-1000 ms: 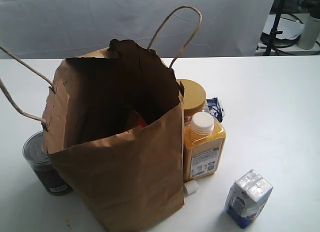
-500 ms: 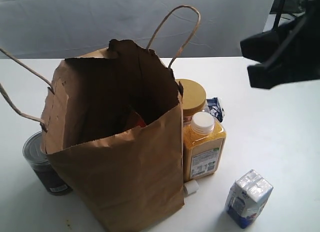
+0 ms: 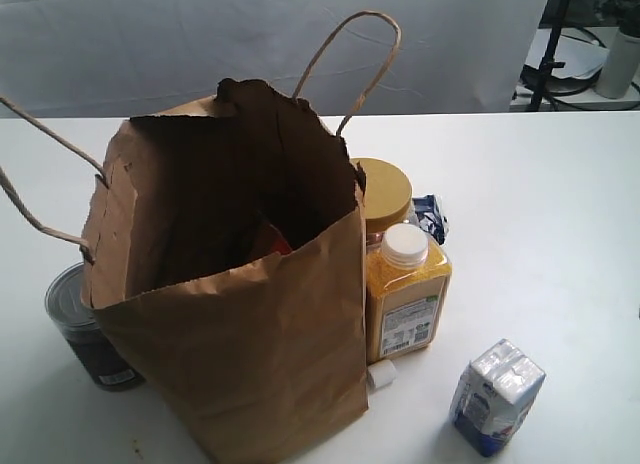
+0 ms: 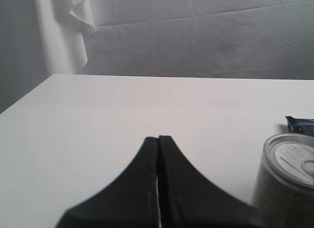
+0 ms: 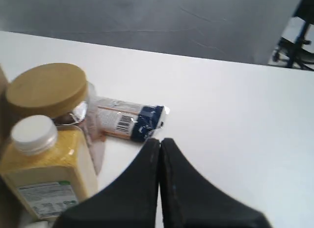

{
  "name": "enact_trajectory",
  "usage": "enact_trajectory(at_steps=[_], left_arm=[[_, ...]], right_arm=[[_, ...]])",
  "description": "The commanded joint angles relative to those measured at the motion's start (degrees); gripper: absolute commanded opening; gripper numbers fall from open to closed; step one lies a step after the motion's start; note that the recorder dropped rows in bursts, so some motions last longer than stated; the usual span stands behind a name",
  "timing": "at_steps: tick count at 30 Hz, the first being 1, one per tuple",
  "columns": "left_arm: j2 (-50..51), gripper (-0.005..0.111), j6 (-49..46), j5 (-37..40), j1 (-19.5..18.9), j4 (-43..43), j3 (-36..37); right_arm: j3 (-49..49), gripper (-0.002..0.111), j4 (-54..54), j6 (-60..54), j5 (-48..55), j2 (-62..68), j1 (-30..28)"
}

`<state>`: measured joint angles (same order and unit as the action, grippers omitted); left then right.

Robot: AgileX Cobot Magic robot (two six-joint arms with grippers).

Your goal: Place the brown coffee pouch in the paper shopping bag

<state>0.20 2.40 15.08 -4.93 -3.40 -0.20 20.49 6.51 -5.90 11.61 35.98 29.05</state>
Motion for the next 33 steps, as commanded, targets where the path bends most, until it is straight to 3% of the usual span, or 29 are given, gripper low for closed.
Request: enact_trajectory(at_steps=[1,8,15,33], left_arm=[[-0.2,0.0,0.21,-0.24,-0.21,-0.26,0.2],[-0.2,0.0,0.21,-0.24,-0.21,-0.26,0.2],[-0.2,0.0,0.21,-0.24,-0.21,-0.26,0.2],[-0.2,0.0,0.21,-0.24,-0.21,-0.26,0.2]], right_arm=[[-7.57,0.0,-2.29,4.26,-6.23,-7.92,-6.66],[-17.1,0.0,-3.71,-1.52,-9.6,-22.4,-10.61],[-20.49,0.0,-3.94,-1.61,-5.33,-35.67,-10.9],[-20.49,0.0,-9.35,4.99,-4.51,-35.98,-10.9]])
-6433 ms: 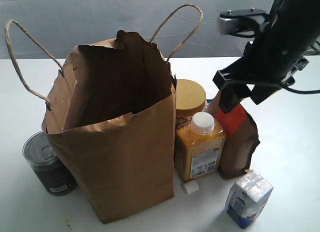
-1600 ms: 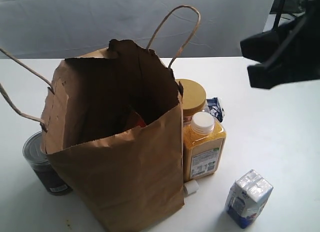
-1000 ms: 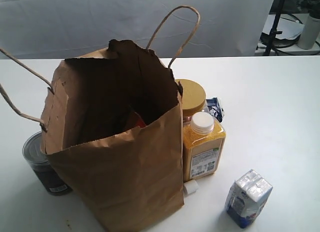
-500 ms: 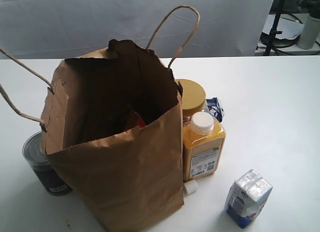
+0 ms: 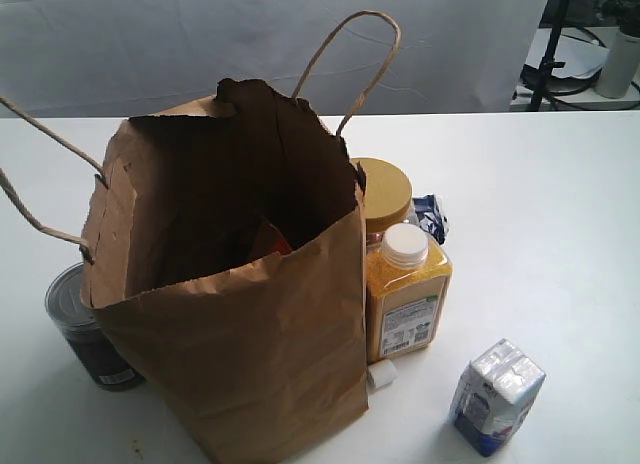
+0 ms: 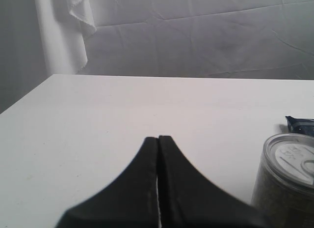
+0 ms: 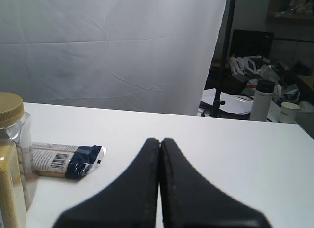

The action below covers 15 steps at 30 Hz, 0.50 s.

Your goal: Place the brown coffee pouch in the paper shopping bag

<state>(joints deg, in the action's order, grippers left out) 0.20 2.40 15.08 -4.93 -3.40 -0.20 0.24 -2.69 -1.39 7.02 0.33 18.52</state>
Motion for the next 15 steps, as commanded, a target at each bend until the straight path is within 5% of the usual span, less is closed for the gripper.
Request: enact_trajectory(at_steps=[1,15], left_arm=[[-0.2,0.0,0.21,-0.24,-0.21,-0.26,0.2],[-0.2,0.0,0.21,-0.24,-0.21,-0.26,0.2]], right_arm=[[-0.24,0.0,0.67,-0.65,0.08,-0.33,-0.37],[-0.24,0.0,0.77,-0.67,0.08,-0.33,-0.37]])
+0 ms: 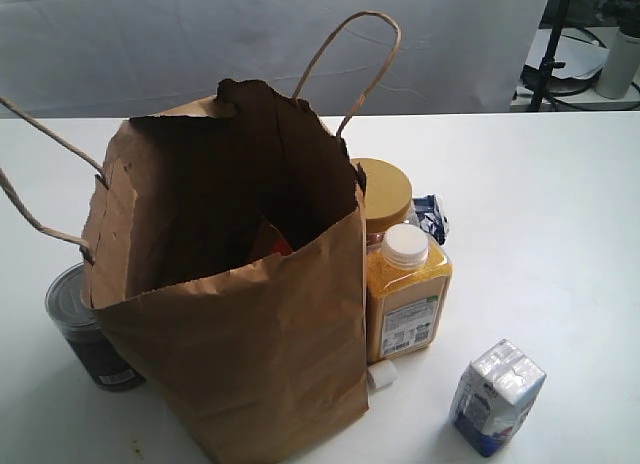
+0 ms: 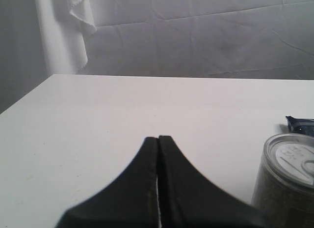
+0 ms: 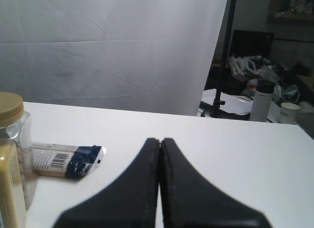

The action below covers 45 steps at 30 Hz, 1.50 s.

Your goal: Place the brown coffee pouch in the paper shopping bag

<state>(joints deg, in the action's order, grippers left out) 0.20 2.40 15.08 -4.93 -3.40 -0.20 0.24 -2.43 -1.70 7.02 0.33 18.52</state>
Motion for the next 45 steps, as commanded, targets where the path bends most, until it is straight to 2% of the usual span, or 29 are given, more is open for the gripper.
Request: enact_trajectory(at_steps=[1,9,16,45], left_arm=[[-0.2,0.0,0.21,-0.24,-0.21,-0.26,0.2],[-0.2,0.0,0.21,-0.24,-0.21,-0.26,0.2],[-0.2,0.0,0.21,-0.24,-0.21,-0.26,0.2],[-0.2,0.0,0.21,-0.24,-0.21,-0.26,0.2]], right_arm=[[-0.24,0.0,0.51,-0.35,0.08,-0.33,-0.37],[-0.24,0.0,0.51,-0.36,0.08,-0.33,-0.68],[-0.24,0.0,0.51,-0.36,0.08,-0.33,-5.32],[-0.24,0.0,0.51,-0.36,0.08,-0.33,-5.32]])
